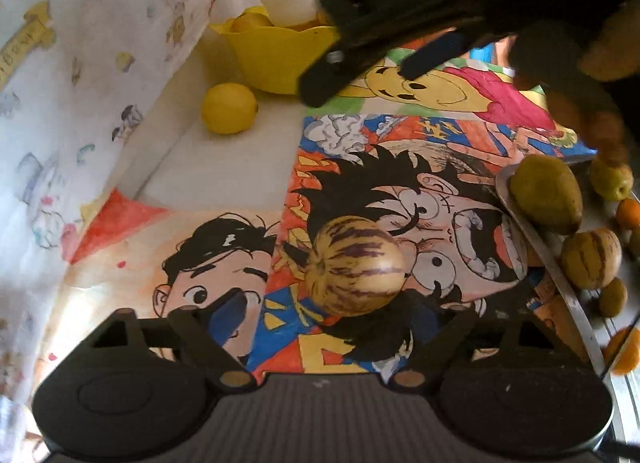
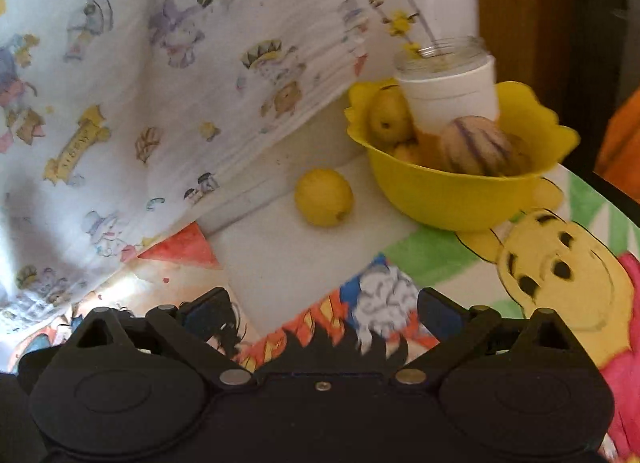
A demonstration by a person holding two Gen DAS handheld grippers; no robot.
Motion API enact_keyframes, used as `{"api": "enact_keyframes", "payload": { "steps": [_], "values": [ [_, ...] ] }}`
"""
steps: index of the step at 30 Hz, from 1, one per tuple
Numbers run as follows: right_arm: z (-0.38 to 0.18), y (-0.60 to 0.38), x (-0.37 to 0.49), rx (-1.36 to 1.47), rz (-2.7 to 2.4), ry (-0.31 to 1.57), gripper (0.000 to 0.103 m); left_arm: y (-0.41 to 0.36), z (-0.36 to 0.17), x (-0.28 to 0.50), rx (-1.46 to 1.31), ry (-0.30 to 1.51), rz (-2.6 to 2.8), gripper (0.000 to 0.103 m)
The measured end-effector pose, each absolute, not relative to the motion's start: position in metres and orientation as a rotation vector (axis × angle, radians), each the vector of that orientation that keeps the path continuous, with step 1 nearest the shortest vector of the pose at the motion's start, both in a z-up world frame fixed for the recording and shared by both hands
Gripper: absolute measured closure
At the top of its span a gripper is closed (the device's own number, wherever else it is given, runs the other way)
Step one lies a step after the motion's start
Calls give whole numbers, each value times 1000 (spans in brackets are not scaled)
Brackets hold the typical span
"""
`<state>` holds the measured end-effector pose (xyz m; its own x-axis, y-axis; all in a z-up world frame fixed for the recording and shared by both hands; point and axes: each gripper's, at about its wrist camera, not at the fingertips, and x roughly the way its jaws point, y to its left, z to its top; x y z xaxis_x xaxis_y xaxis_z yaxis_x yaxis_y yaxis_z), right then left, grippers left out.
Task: Organize fruits
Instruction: 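Grasp the striped fruit with the left gripper while the right gripper reaches toward the lemon, then close the right gripper on the yellow lemon beside the yellow bowl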
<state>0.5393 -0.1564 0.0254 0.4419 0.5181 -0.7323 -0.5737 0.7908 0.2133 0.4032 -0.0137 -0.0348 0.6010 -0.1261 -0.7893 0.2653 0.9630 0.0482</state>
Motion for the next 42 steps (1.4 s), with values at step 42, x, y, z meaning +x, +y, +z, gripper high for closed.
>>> {"api": "enact_keyframes", "payload": {
  "steps": [42],
  "values": [
    [-44, -44, 578, -175, 650, 786, 42, 6, -39, 436, -6, 847, -43, 50]
  ]
}}
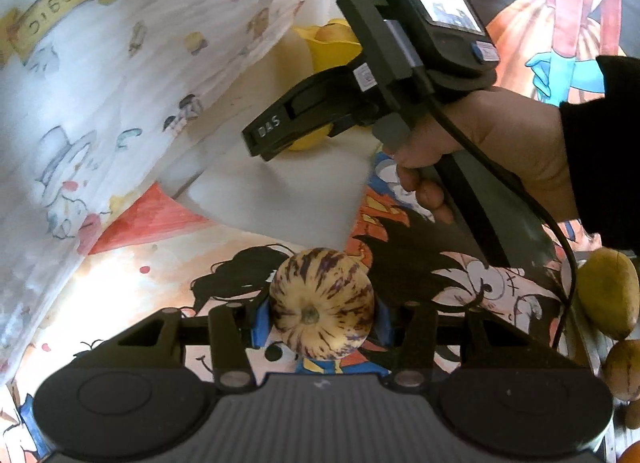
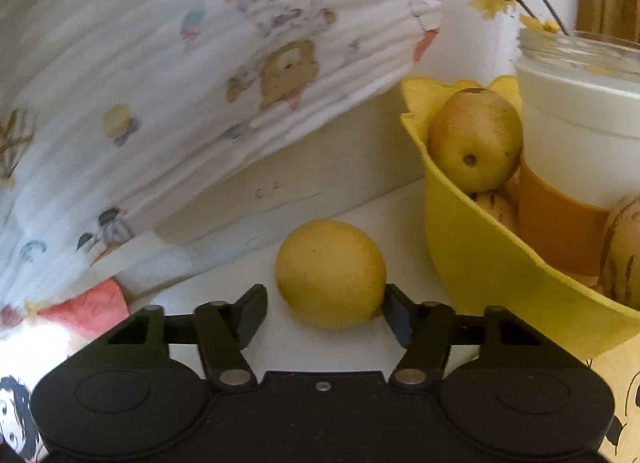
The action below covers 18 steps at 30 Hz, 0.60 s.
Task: Organize fruits
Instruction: 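Close the right gripper on the yellow lemon beside the yellow bowl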
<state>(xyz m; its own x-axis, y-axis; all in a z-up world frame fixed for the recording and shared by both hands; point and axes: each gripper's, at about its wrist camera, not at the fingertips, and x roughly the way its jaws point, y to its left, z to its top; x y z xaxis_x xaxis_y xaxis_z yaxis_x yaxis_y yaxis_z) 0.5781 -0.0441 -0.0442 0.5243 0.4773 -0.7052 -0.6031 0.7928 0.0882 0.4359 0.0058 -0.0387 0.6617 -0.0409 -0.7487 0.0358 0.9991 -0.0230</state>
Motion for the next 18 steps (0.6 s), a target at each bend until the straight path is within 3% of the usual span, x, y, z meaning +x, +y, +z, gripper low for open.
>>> {"api": "enact_keyframes", "payload": {
  "steps": [18],
  "values": [
    [-51, -60, 570, -127, 650, 794, 45, 10, -41, 438, -13, 846, -8, 50]
  ]
}}
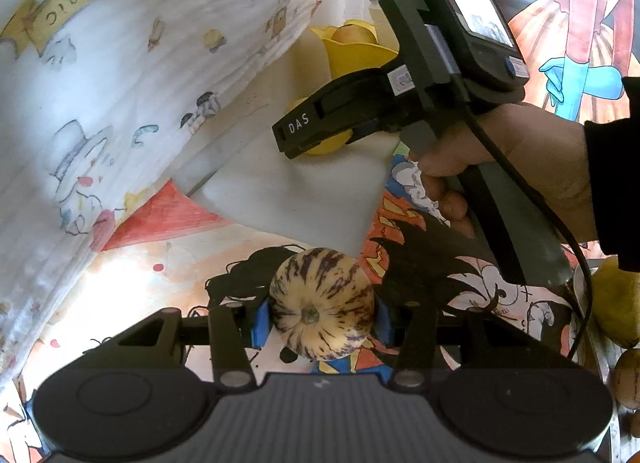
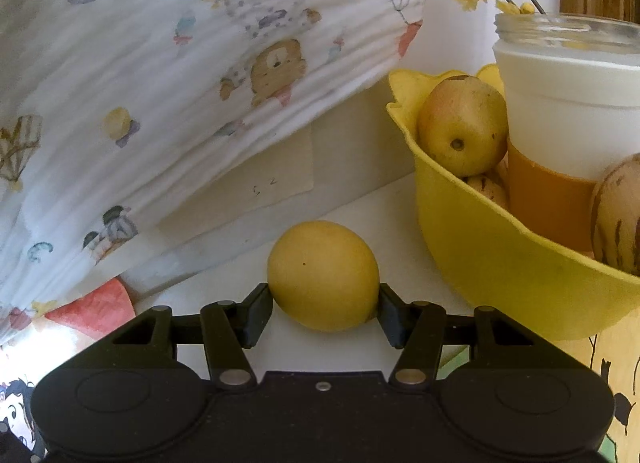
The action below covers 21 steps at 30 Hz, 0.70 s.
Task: Organize fruits
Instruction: 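Close the right gripper on the yellow lemon beside the yellow bowl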
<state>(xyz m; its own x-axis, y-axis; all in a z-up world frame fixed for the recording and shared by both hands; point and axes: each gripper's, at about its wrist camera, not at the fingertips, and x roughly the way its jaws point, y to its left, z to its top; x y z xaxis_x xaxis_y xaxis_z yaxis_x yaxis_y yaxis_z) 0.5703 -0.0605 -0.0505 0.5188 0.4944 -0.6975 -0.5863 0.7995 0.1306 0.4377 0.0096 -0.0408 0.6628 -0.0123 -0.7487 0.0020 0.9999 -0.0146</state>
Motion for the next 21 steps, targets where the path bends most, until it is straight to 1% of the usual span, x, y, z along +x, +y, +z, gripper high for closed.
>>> {"api": "enact_keyframes", "payload": {
  "steps": [21],
  "values": [
    [-43, -82, 577, -78, 696, 800, 46, 16, -41, 434, -27, 838, 22, 51]
  ]
}}
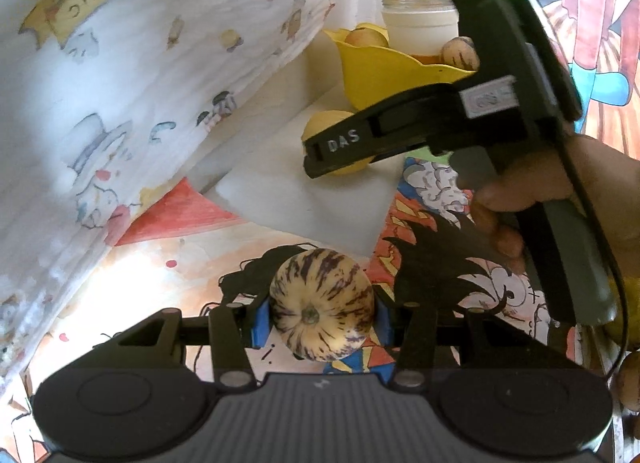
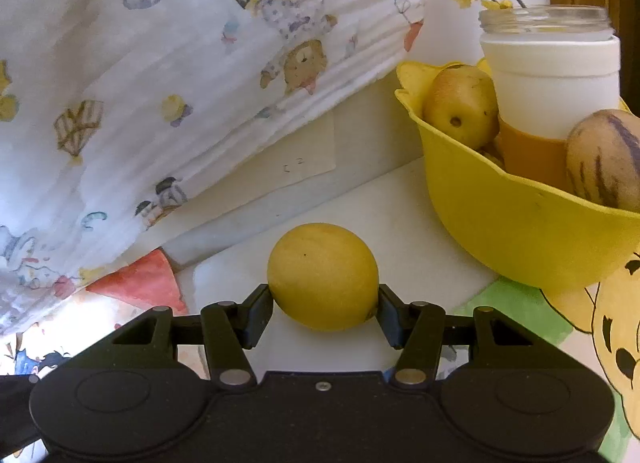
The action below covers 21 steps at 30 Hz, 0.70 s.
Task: Organize fruits
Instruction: 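Close the right gripper on the yellow lemon beside the yellow bowl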
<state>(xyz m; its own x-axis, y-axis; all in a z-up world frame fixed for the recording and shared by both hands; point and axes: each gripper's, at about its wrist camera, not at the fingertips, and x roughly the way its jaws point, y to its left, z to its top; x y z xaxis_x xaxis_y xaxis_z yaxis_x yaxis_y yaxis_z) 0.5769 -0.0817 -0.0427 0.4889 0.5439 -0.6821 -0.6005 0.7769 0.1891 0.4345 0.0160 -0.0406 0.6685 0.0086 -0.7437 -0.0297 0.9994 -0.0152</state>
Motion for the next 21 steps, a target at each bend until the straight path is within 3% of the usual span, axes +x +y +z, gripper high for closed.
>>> {"api": "enact_keyframes", "payload": {
  "steps": [21],
  "values": [
    [26, -136, 527, -37, 685, 699, 46, 10, 0, 413, -28, 757, 70, 51]
  ]
}}
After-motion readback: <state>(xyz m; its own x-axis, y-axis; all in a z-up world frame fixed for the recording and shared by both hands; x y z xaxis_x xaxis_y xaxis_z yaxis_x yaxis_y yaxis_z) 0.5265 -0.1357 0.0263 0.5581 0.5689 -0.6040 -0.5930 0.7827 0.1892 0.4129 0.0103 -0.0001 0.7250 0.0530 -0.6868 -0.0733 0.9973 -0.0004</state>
